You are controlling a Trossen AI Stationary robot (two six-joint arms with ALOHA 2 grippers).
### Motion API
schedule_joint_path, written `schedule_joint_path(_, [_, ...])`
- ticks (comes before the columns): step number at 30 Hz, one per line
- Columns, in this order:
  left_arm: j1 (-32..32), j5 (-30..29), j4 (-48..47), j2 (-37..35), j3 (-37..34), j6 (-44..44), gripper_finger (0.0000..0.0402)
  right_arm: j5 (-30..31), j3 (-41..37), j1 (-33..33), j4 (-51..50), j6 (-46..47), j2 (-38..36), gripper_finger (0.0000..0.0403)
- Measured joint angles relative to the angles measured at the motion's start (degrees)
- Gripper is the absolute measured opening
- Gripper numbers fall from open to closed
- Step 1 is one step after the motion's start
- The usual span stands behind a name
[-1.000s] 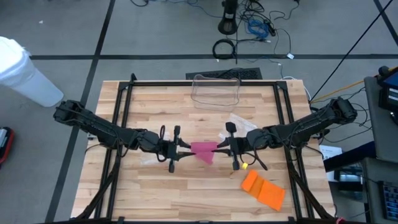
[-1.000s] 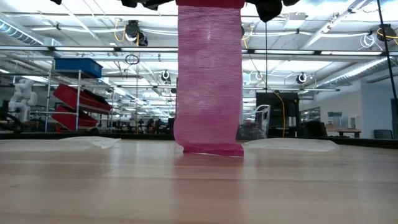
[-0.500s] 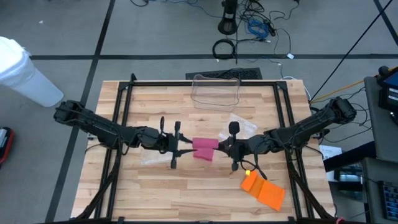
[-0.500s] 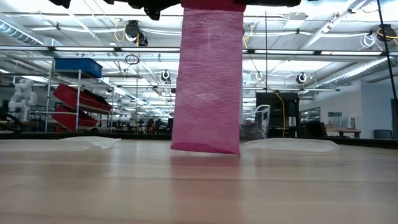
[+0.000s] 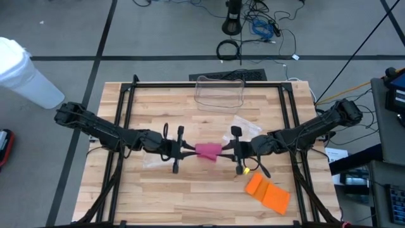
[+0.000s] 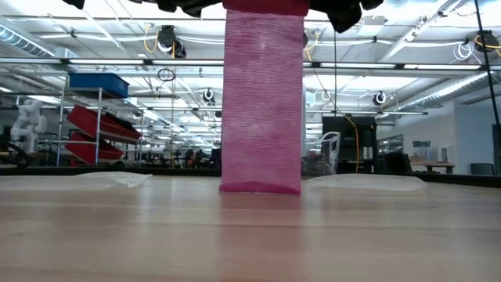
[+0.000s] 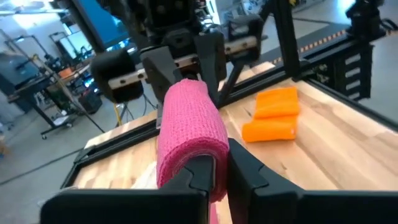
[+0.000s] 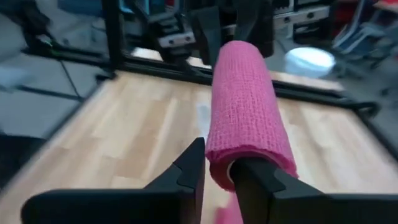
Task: Roll bandage
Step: Roll the pink bandage
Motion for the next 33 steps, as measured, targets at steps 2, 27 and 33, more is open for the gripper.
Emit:
schedule_joint_path(2, [0.0, 0.0, -0.4, -0.1, 0.1, 1.6, 0.0025, -1.3, 0.0, -0.6, 0.4, 2.7, 0.0, 0.0070])
schedule_joint_path(27, [3.0, 1.5, -0.5, 0.1, 0.1, -15.1, 0.0173, 12.4, 0.1, -0.1, -4.2, -17.7, -0.2, 0.0005])
schedule_joint_path(33, [3.7, 1.3, -2.3, 0.1, 0.1, -10.1, 0.0138, 15.0, 0.2, 0.6, -4.9, -20.7, -0.1, 0.0003])
